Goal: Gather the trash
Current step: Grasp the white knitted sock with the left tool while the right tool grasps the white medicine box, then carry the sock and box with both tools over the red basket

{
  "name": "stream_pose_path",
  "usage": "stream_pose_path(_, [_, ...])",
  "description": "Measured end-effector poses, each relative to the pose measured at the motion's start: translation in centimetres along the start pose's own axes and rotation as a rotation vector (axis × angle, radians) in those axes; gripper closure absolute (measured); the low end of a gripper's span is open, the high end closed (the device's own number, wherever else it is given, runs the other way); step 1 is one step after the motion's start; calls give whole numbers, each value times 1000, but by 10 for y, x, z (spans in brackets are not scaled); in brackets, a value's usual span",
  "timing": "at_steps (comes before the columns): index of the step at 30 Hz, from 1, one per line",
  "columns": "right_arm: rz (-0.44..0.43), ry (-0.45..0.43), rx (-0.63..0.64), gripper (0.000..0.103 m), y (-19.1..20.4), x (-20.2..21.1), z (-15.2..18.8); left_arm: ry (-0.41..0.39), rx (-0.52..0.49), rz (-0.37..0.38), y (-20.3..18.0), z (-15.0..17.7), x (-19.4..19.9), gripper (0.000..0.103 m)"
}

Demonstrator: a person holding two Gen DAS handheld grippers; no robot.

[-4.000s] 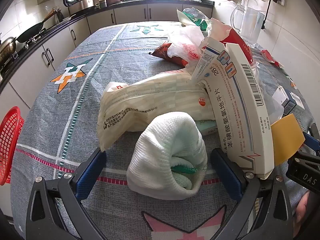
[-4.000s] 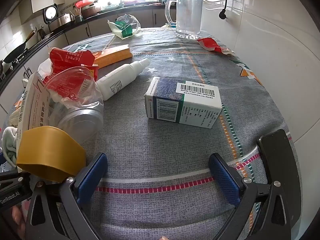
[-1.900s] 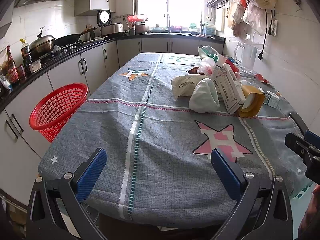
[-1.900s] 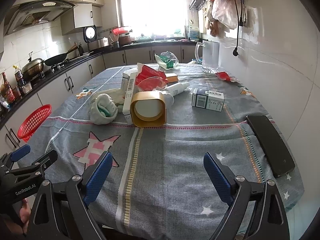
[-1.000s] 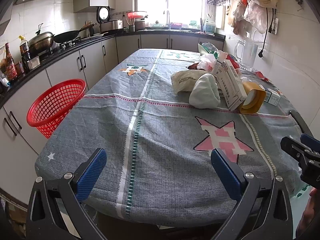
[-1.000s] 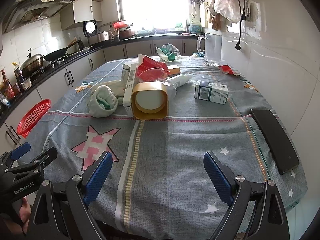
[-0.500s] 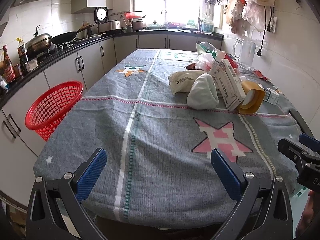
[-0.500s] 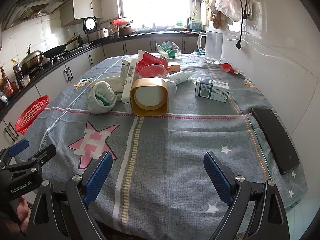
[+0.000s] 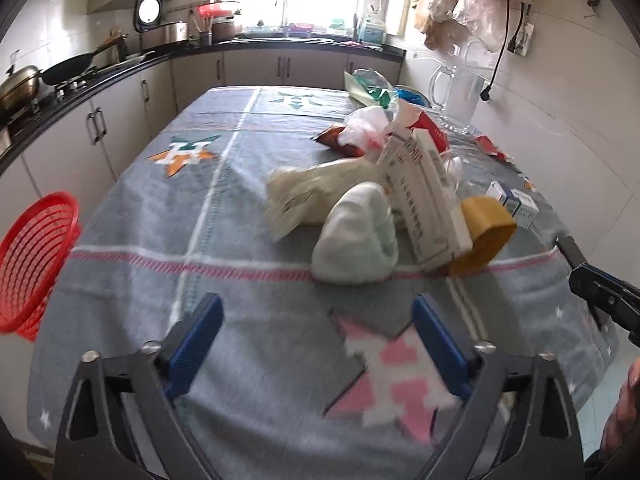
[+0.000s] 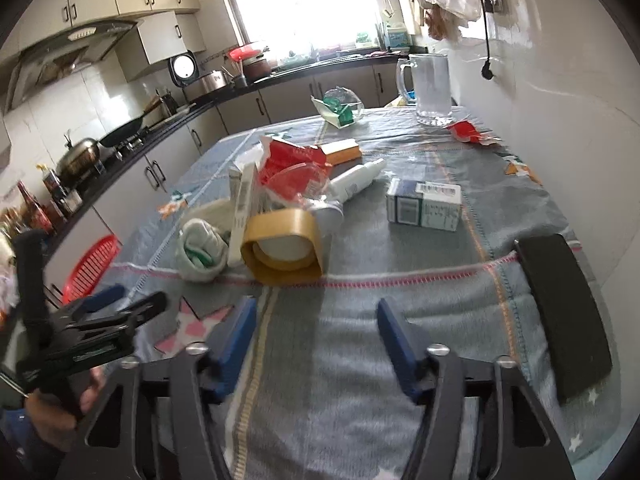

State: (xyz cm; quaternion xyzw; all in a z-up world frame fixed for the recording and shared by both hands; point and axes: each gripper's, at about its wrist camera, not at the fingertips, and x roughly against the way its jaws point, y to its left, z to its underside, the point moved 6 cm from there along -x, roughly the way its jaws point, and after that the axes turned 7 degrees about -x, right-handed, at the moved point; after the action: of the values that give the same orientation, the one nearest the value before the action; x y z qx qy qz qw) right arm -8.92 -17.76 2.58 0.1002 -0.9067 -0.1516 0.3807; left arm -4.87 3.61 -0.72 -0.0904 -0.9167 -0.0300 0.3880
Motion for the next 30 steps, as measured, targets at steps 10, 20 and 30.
stream_pose_path(10, [-133,48,20,60,35,-17,-37,77,6,23,-7,-23,-52,57])
stream_pose_path(20, [-102,122,111,71,73,-75,-63,43,30,61,0,-13,-35,67])
stream_pose_path(30, [-21,189,139,86,80,-121,-64,-9,37,43,12,-8,-14,67])
